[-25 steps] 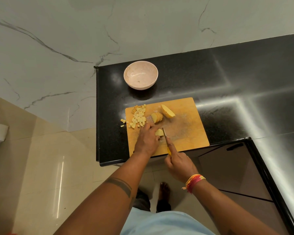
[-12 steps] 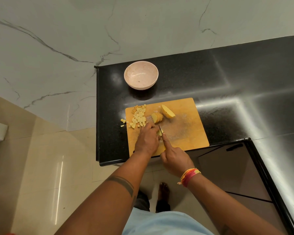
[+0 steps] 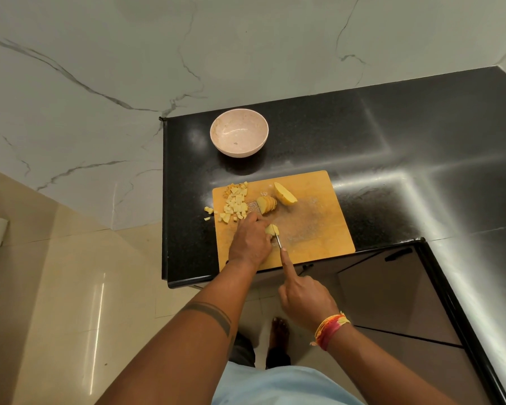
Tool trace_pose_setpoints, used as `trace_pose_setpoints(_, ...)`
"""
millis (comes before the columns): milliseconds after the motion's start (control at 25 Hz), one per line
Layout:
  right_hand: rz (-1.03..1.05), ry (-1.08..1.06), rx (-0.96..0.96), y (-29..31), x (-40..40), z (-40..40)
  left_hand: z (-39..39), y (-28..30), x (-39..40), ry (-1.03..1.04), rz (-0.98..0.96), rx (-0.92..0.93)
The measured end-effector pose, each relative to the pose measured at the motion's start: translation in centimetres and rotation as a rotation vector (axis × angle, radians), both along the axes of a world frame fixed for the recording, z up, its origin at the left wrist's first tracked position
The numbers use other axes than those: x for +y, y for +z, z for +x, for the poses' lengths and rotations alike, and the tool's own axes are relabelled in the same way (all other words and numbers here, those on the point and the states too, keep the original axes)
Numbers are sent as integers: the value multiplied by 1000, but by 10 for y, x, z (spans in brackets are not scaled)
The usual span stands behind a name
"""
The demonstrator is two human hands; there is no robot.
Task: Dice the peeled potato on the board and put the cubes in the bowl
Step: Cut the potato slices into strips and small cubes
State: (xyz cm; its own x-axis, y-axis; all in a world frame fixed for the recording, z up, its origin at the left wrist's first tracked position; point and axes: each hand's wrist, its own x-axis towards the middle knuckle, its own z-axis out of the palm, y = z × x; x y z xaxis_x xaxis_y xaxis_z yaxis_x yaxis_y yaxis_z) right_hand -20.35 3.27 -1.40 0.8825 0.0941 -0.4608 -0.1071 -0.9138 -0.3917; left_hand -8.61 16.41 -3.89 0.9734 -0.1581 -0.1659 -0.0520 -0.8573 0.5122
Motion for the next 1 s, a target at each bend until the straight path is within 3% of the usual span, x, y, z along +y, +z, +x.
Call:
trace_pose_setpoints(600,113,-79,-55,-2,16,34,-9,6,1,47,-57,-7)
trace_pose_setpoints(1000,26,-24,-19,-4,15,22,-7,10,1,44,-32,-18)
